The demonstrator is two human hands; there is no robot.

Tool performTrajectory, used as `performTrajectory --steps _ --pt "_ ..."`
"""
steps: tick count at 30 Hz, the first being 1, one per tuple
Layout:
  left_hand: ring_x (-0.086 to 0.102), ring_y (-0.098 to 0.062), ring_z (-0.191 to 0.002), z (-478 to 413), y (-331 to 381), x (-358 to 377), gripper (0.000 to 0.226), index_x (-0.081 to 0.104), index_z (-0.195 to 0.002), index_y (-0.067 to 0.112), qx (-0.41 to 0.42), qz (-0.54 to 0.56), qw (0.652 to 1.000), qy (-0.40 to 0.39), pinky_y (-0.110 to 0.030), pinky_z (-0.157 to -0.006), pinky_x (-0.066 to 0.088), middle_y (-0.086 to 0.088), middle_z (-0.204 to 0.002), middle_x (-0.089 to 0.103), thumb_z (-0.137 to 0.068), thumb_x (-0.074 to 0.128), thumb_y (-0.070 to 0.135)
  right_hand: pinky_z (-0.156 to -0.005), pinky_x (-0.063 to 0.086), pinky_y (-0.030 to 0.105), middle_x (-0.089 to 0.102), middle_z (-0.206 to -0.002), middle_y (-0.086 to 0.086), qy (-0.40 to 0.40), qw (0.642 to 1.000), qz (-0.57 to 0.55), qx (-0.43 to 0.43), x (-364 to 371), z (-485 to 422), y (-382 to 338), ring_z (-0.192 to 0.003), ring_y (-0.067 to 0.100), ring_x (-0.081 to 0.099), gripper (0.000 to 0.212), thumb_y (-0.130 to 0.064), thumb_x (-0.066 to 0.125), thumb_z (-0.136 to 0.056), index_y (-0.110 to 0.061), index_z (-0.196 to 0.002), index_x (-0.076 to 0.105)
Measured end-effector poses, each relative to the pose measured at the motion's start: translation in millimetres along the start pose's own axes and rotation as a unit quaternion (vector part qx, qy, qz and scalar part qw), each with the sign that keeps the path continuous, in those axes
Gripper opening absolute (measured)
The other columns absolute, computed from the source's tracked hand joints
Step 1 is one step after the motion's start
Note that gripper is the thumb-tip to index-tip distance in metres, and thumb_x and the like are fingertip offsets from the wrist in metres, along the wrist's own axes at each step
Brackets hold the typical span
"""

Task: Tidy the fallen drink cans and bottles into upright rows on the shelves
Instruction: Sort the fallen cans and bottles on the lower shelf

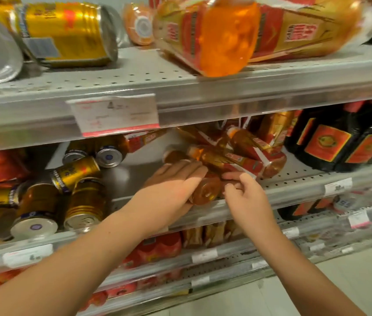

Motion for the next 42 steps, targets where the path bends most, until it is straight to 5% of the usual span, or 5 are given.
performTrajectory --steps 12,20,27,33,42 --pt "0.06 -0.031 -0.121 -28 23 -1 0.058 0.056 -0.139 0.011 0.008 -0.048 0.999 -0.006 -0.041 -0.095 0.051 -0.011 -0.139 0.059 -0.089 0.058 0.038 -0.05 0.045 0.025 0.059 -0.067 -0.013 -0.037 0.994 0.072 -0.075 -24 -4 -14 -0.056 0.003 0.054 0.012 -0.031 0.047 -0.099 -0.039 -0.098 0.055" --pt "0.042 -0.023 -0.142 -27 8 8 0.069 0.035 -0.157 0.017 0.048 -0.003 0.998 -0.03 -0.042 -0.11 0.045 -0.004 -0.158 0.041 -0.097 0.063 0.037 -0.078 0.058 0.037 0.064 -0.096 -0.008 -0.033 0.985 0.112 -0.131 -27 -14 -43 -0.084 0.005 0.063 0.018 -0.026 0.051 -0.097 -0.036 -0.111 0.058" --pt "0.04 -0.019 -0.143 8 -51 -4 0.066 0.031 -0.153 0.032 -0.159 0.023 0.987 0.004 -0.033 -0.117 0.026 0.003 -0.156 0.042 -0.095 0.048 0.059 -0.078 0.046 0.011 0.062 -0.11 -0.015 -0.073 0.959 0.16 -0.222 6 -32 -61 -0.096 -0.005 0.059 0.032 -0.031 0.054 -0.095 -0.035 -0.127 0.056" --pt "0.055 -0.032 -0.118 42 -103 -33 0.048 0.056 -0.136 0.025 -0.363 -0.129 0.923 -0.006 -0.045 -0.103 0.042 -0.007 -0.128 0.059 -0.096 0.049 0.05 -0.092 0.046 0.029 0.059 -0.125 -0.01 -0.158 0.926 0.236 -0.248 45 -72 -74 -0.116 0.011 0.056 0.034 -0.038 0.051 -0.097 -0.038 -0.131 0.052" --pt "0.058 -0.029 -0.118 77 -134 -30 0.049 0.052 -0.139 0.031 -0.465 -0.069 0.881 -0.057 -0.041 -0.1 0.049 -0.005 -0.133 0.06 -0.097 0.05 0.058 -0.091 0.051 0.034 0.067 -0.114 0.002 -0.227 0.847 0.288 -0.385 83 -111 -117 -0.105 0.02 0.064 0.034 -0.037 0.058 -0.098 -0.022 -0.128 0.056"
Point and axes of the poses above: each hand's wrist, its own z-axis away from the middle knuckle, its own x-axis out of the palm, y = z × x, the point moved 8 cm from there along -z, towards the middle knuckle
